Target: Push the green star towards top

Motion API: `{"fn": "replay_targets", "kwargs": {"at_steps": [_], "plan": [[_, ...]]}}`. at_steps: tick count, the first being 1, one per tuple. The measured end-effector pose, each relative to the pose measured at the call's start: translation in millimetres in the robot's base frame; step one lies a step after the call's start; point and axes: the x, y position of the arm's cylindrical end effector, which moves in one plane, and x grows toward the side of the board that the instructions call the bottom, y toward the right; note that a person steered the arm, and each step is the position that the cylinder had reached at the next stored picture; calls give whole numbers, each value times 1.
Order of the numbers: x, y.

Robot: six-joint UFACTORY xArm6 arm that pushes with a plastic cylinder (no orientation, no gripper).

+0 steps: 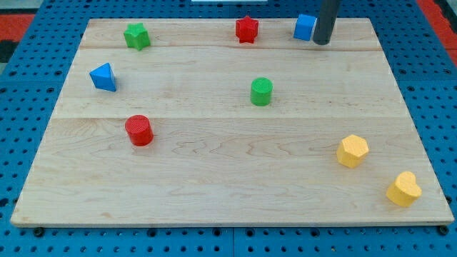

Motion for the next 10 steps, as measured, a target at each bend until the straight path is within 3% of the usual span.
{"fn": "replay_targets", "kwargs": {"at_steps": [1,3,4,6,8,9,10], "plan": [[33,-46],[9,-264],[9,-340],[4,-360],[-16,-336],[13,-343],[13,-343]]}}
